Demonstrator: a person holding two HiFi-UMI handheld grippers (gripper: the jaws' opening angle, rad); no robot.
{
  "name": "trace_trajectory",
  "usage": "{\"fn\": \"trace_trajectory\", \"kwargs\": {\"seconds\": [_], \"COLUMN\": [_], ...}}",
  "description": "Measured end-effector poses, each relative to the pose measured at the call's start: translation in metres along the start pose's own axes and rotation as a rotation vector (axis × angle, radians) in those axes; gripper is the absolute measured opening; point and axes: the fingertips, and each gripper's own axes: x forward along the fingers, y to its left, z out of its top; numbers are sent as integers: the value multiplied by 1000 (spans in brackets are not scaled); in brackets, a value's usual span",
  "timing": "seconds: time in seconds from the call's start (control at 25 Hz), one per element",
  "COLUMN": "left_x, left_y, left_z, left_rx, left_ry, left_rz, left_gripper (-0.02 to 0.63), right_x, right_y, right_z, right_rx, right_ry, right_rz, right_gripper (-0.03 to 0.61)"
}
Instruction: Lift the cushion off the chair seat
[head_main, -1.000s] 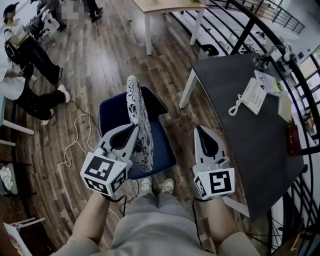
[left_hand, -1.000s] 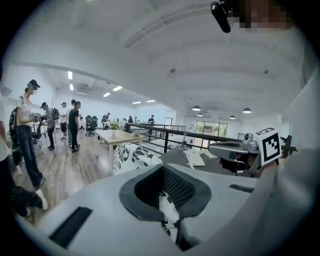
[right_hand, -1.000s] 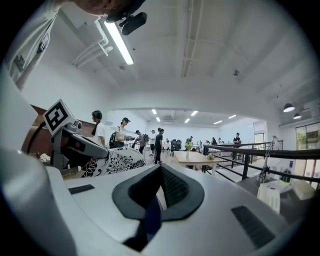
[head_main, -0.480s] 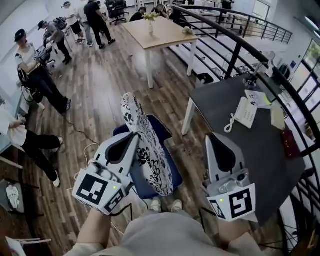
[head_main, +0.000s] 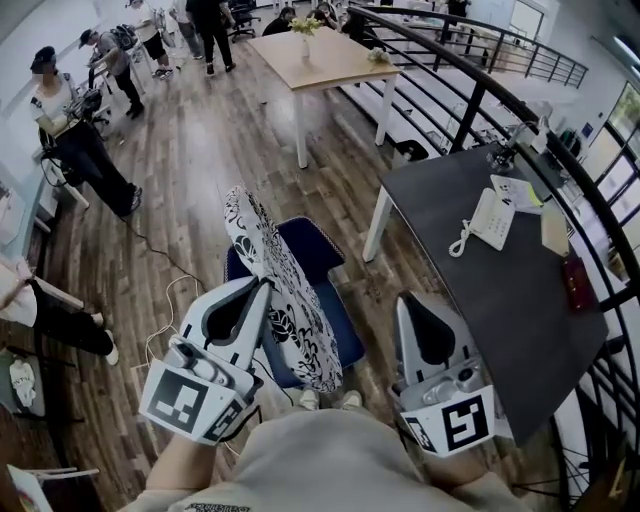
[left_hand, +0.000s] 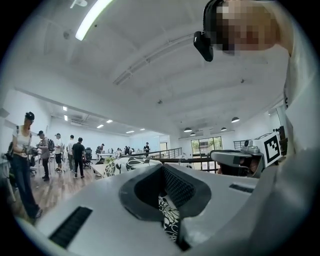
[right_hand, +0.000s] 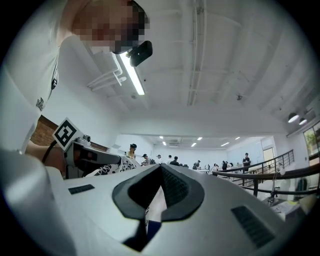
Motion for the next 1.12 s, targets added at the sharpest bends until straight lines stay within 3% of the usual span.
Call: {"fn": "trace_trajectory", "kwargs": {"seconds": [0.36,1.12], "left_x": [2,12], "left_y": [-3,7], "left_z": [-25,-16], "left_rx": [-46,-48], "left_ry": [56,67], "left_rz": [2,-14], "left_gripper": [6,6], "right_x": [1,30], "right_y": [0,-3], "right_z": [-25,-24], "right_rx": [-5,-18], "right_ry": [91,110], "right_rz": [35,61], "right_gripper": [2,2]}}
